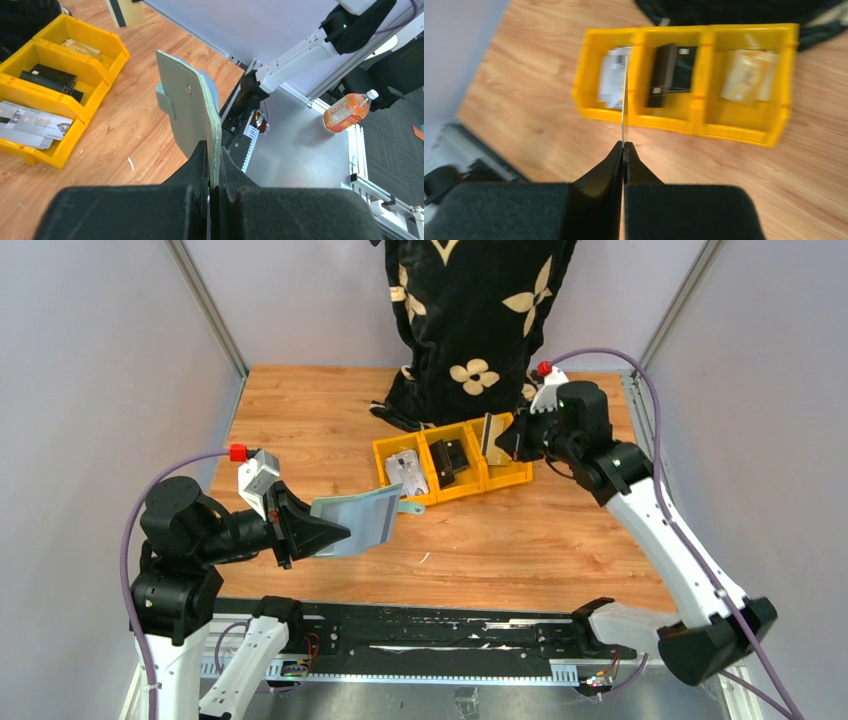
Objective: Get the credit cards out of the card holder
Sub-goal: Place the credit card in the storage box.
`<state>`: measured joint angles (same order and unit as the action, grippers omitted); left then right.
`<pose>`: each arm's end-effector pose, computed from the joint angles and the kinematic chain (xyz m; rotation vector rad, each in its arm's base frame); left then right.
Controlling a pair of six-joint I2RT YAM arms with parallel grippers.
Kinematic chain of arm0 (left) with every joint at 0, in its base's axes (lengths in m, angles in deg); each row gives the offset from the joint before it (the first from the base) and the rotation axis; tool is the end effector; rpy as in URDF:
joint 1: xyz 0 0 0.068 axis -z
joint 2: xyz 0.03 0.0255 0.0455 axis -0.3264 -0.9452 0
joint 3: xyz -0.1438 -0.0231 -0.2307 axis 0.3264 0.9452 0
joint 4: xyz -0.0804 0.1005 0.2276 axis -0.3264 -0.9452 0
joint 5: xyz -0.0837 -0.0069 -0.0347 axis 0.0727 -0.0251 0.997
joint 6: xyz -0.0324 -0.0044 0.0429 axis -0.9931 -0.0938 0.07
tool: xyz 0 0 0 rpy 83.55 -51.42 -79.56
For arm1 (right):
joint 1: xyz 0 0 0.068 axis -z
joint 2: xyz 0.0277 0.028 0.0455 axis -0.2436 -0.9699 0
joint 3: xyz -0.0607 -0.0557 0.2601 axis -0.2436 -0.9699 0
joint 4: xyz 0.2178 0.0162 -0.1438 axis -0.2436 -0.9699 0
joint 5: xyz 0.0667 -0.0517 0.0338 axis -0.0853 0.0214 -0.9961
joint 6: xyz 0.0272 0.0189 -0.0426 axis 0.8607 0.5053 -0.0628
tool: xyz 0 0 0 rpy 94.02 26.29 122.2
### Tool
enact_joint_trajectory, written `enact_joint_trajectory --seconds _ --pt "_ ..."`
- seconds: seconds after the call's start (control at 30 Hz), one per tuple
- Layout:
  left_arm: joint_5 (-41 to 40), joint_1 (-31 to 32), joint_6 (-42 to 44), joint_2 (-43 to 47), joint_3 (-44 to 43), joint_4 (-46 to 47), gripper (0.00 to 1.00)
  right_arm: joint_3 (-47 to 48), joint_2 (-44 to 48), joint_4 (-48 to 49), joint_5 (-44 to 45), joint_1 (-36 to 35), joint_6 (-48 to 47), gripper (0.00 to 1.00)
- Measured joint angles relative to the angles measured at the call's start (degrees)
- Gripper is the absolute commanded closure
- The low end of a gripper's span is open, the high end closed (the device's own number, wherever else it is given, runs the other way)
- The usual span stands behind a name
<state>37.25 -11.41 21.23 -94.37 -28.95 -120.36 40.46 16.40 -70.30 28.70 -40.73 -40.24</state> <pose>0.0463 -0.0378 0.4366 0.6975 1.6712 -1.2172 0.2098 0.1160 0.4108 -0.3088 1.9395 0.8032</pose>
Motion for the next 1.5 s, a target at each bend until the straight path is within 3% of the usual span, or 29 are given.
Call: enact_joint_trajectory --seconds 0.2,0.43,0.7,1.03,1.1,1.5 --pt "0.1 0.0 1.2 0.0 0.0 -0.3 1.00 6.8 -12.5 -6.5 12.6 3.8 -7.7 1.00" --pt "0.5 0.0 1.9 -0.1 0.0 -0.3 1.00 12.2 -26.3 -9.1 18.7 5.8 -13.5 1.00" --pt "1.0 0.0 2.2 -0.9 0.0 -0.3 1.00 19.7 -40.4 -9.2 18.2 6.4 -16.3 1.00" --pt "1.1 0.0 3.0 -1.9 -0.2 -0.3 1.00 24.3 -51.6 -9.2 10.4 8.1 -15.7 1.00" --pt "1.2 0.0 3.2 -1.9 -0.2 -0.3 1.00 24.3 -52.0 -9.3 10.0 8.1 -15.2 0.87" --pt "1.9 0.0 3.2 -2.0 -0.2 -0.3 1.00 22.7 -47.3 -8.6 13.3 8.1 -12.1 0.45"
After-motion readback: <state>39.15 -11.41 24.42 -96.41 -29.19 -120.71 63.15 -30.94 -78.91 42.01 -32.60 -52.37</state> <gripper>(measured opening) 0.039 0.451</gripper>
